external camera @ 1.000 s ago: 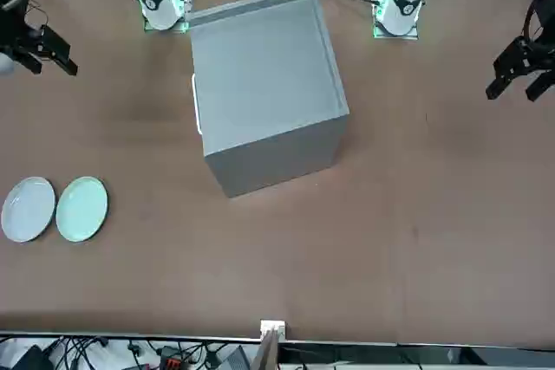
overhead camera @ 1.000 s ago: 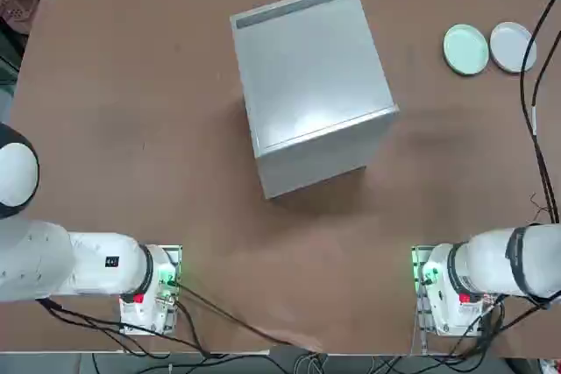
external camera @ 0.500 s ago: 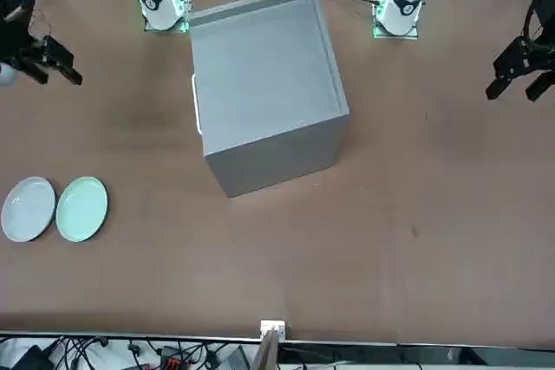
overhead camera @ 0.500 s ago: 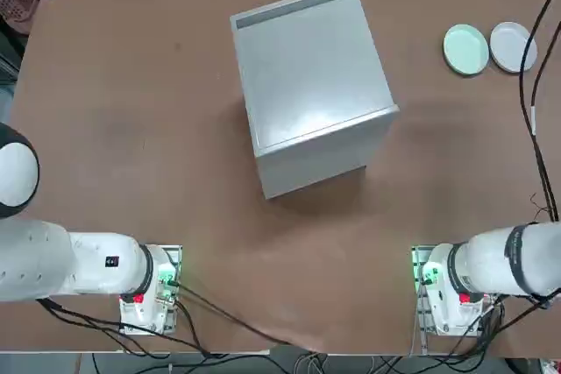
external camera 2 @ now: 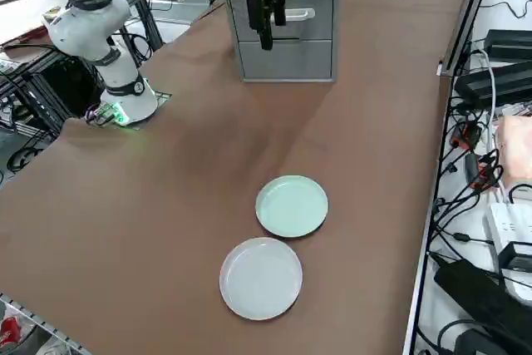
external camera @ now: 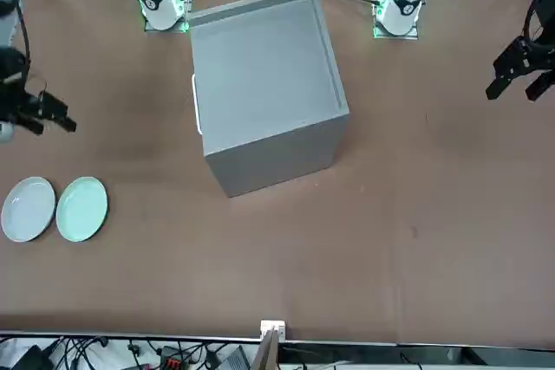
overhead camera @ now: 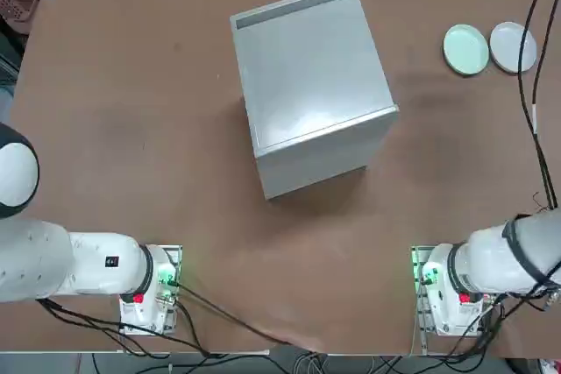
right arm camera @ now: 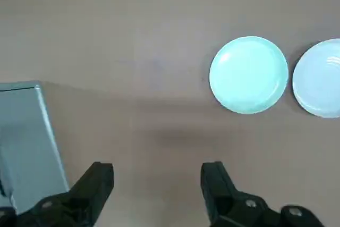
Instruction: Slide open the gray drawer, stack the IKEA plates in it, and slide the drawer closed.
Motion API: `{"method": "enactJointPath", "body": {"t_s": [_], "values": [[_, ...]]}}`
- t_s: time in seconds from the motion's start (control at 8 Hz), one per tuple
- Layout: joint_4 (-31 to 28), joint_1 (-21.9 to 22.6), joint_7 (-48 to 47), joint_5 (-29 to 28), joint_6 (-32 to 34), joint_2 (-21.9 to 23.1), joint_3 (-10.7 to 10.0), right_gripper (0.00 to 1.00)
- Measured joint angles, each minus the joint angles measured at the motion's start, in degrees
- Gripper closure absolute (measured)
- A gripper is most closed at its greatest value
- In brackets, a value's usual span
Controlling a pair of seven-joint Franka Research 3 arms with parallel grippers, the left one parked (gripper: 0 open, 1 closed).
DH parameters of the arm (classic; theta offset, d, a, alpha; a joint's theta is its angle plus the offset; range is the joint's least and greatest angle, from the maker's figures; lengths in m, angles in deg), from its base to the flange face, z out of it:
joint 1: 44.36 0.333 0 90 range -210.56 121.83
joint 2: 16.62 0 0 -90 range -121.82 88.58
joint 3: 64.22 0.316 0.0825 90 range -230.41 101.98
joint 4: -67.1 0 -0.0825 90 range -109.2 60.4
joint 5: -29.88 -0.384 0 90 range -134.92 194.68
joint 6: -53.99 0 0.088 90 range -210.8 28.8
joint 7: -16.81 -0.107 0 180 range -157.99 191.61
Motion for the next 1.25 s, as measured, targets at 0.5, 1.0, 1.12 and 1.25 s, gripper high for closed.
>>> {"method": "enactJointPath", "body": {"t_s": [0.5,1.0,1.12,1.25], "values": [[-4.36,2.71,0.3,-14.29,-1.52,0.5,1.91,0.0],[-21.15,14.0,0.86,-16.29,-14.45,6.42,2.66,0.0],[-22.81,15.2,1.81,-16.33,-14.56,7.35,2.64,0.0],[-23.95,16.35,2.17,-16.34,-14.84,7.82,2.64,0.0]]}}
